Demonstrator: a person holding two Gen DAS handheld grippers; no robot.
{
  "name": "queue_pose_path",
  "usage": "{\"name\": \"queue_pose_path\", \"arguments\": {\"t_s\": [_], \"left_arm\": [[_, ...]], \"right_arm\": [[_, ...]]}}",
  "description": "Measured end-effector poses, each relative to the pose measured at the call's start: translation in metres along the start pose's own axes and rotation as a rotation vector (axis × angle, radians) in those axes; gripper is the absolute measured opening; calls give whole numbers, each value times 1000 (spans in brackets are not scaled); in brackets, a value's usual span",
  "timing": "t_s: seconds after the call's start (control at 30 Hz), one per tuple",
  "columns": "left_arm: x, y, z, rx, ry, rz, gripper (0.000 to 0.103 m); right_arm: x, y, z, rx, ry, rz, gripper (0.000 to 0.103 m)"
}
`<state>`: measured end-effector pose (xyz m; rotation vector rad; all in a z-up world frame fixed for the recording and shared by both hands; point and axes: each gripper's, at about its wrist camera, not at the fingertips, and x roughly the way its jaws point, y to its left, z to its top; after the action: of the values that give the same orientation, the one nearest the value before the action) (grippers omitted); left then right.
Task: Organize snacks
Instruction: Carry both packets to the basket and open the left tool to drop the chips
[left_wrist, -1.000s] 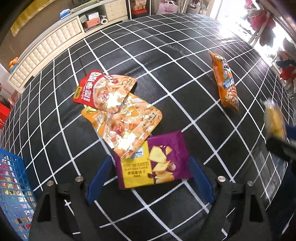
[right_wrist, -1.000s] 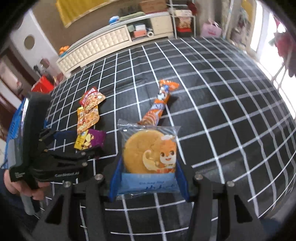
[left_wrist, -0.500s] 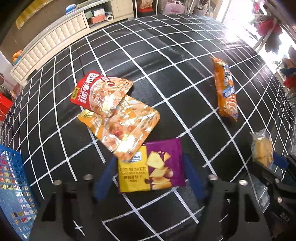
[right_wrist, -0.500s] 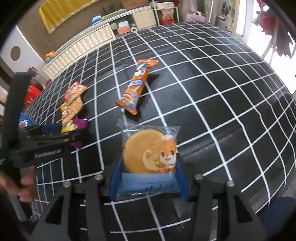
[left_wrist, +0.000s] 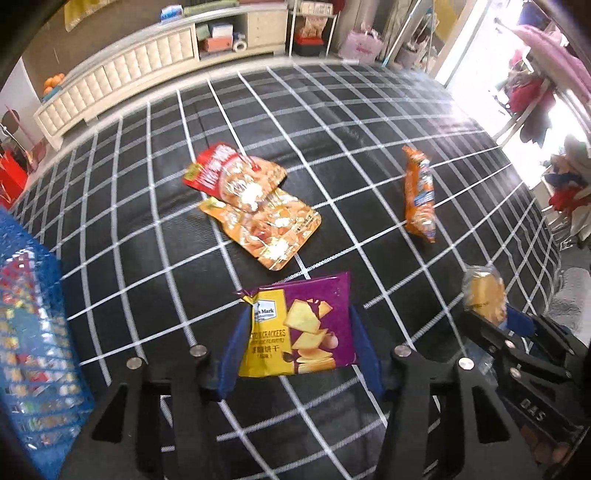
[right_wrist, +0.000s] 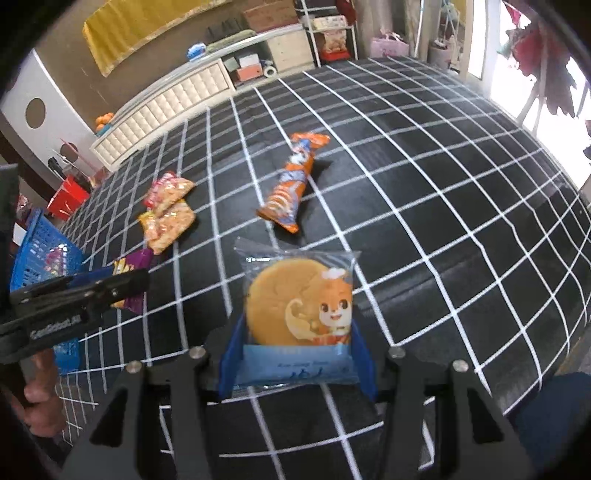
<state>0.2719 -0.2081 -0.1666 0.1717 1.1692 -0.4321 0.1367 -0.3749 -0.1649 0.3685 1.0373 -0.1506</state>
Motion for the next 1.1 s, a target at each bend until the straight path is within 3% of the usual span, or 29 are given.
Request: {"name": "queue_pose_path", "arguments": {"t_s": [0.3,0.57,0.93,1.1], "left_arm": [[-82,15,-28,-8,-126,4,51],[-150,66,-56,-58,-217,75,51],[-181,160,-102,-175,-204,194,51],[-184,188,-117,-213,-202,210,51]], "right_arm": [[-35,52,-1,-62,-61,78,57],[-57,114,-3,-152,-93,169,57],[-56,201,-5,-247,-83,283,57],[-49,232,-8,-281,-62,318,57]]}}
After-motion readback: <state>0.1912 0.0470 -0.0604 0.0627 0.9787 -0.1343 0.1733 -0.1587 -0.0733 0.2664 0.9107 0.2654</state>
